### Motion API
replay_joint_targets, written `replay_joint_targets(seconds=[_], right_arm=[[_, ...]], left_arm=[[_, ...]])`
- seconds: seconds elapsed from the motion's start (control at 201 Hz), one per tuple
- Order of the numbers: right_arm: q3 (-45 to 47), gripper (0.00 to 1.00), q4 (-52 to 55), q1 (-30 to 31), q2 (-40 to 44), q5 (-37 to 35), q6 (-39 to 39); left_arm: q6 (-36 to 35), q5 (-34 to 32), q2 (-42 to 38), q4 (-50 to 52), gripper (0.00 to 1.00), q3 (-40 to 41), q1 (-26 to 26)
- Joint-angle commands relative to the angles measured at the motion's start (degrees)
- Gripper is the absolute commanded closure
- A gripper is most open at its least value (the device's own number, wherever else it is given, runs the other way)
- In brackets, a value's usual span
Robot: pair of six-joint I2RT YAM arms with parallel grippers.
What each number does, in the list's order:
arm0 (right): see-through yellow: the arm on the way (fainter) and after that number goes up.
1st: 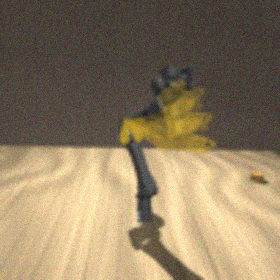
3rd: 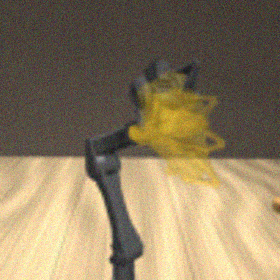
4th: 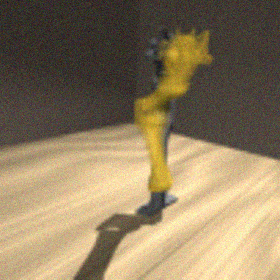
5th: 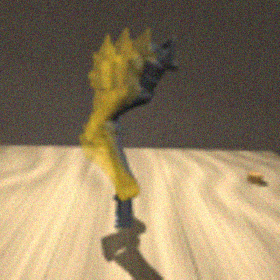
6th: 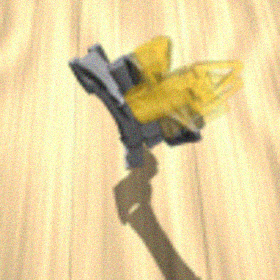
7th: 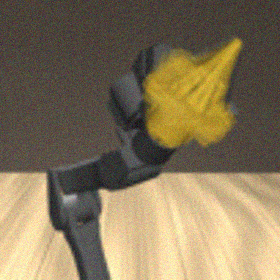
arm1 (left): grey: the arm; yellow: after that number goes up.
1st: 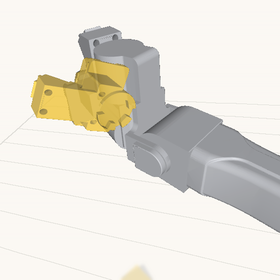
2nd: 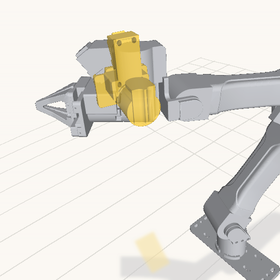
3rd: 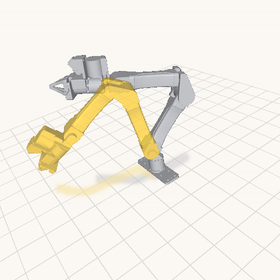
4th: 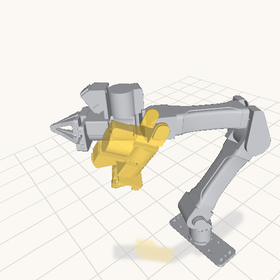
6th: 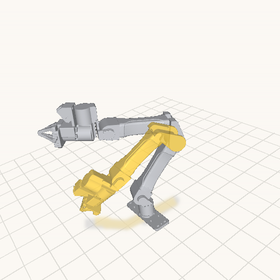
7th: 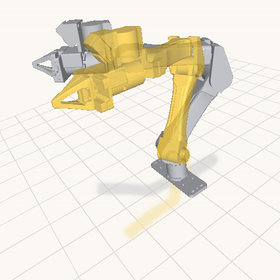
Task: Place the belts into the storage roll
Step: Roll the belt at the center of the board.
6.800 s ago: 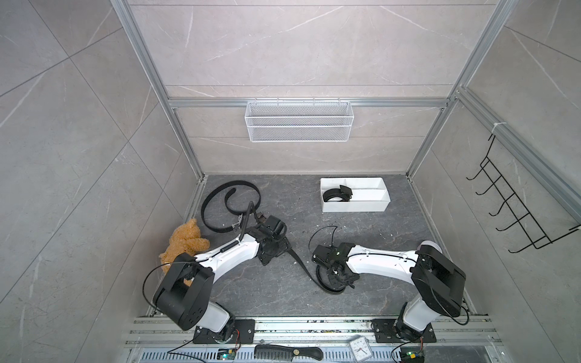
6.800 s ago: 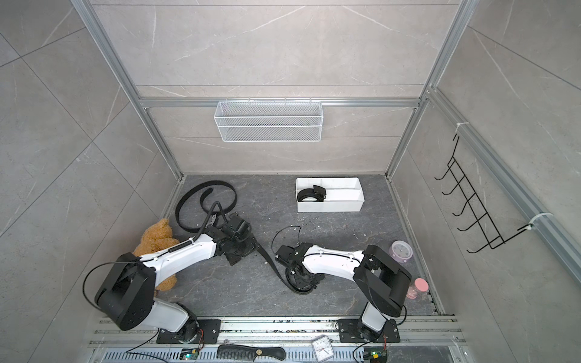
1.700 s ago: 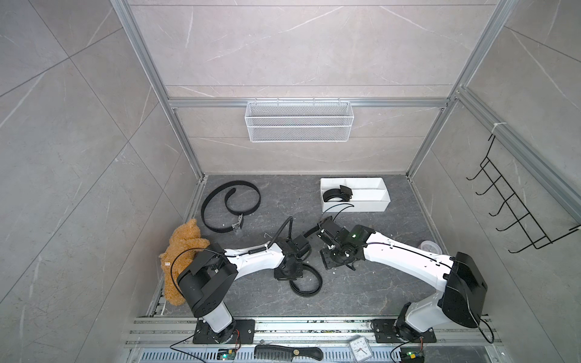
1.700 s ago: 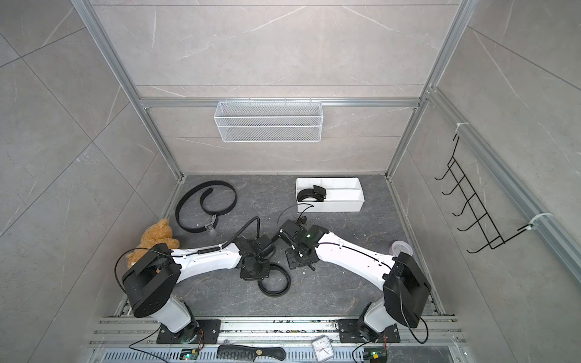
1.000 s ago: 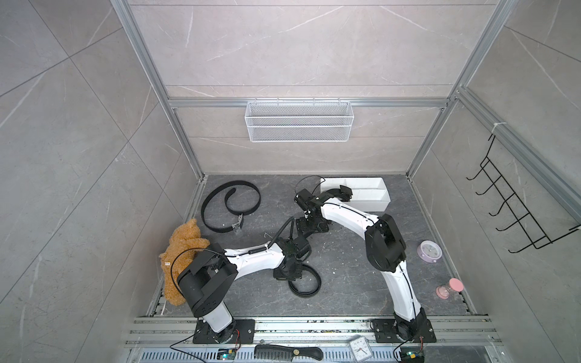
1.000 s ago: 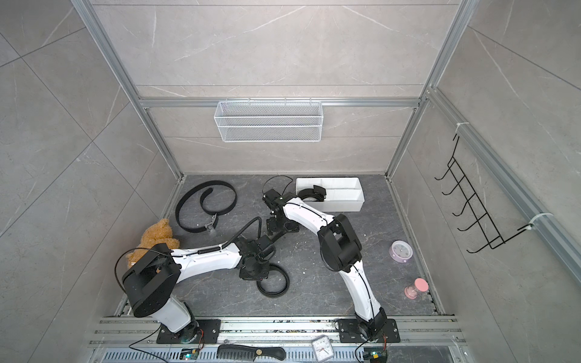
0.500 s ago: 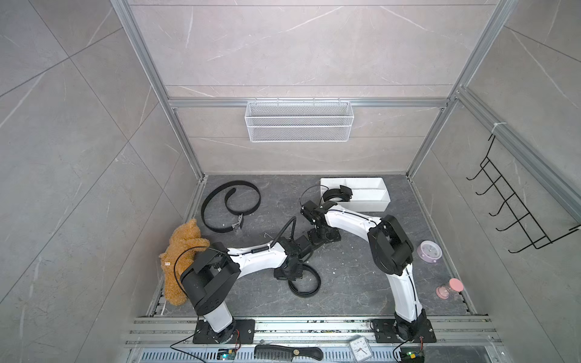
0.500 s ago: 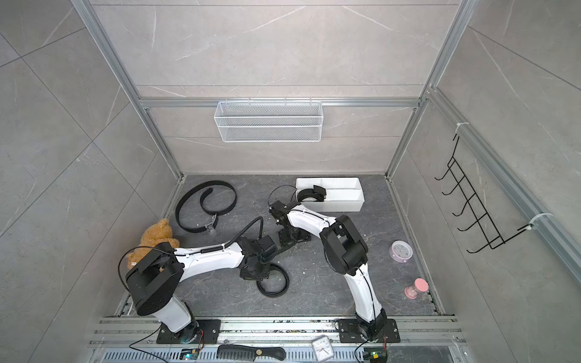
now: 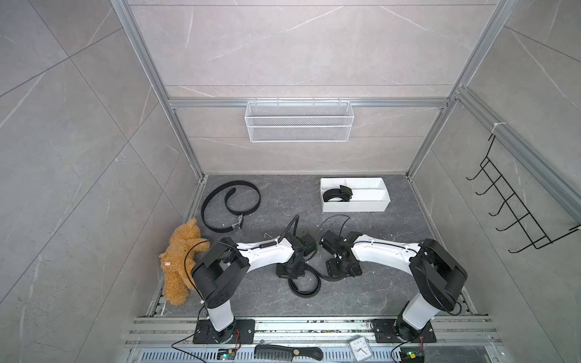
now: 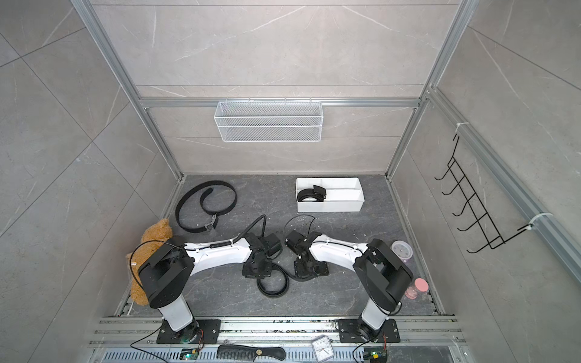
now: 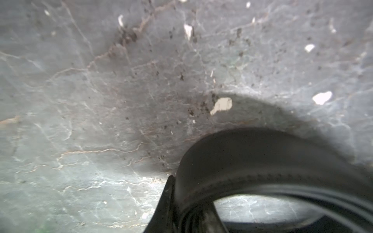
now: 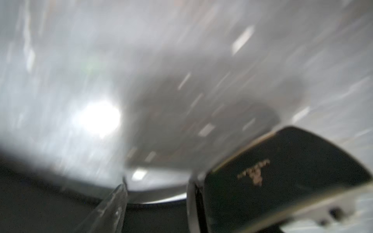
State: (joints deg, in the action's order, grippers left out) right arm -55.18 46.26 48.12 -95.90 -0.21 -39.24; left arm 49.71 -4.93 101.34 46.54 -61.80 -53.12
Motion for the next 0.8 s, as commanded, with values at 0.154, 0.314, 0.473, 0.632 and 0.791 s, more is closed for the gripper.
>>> replay_joint_targets(seconds=[0.154, 0.314, 0.473, 0.632, 0.791], right_arm=[[-2.6, 0.15, 12.0, 6.5, 11.0, -4.5, -3.8], [-6.3, 0.13, 19.0, 5.9, 14.0, -10.3, 1.3], [-6.7, 0.12, 14.5, 5.2, 15.5, -12.9, 9.7], [-5.8, 0.09, 2.1, 0.2, 14.6, -14.6, 18.6], [-3.9, 0.12, -10.9, -8.3, 12.9, -5.4, 26.8]], left_arm=[[-2.1, -4.2, 8.7, 1.6, 1.0, -3.3, 2.2], [-3.0, -4.0, 7.8, 2.0, 1.0, -3.2, 2.2], [-4.5, -3.9, 8.7, 2.9, 1.0, -6.0, 2.7], [-4.7, -3.4, 11.5, 3.1, 1.0, -8.5, 3.2], [-3.7, -3.2, 11.1, 1.7, 1.0, -8.6, 4.2]])
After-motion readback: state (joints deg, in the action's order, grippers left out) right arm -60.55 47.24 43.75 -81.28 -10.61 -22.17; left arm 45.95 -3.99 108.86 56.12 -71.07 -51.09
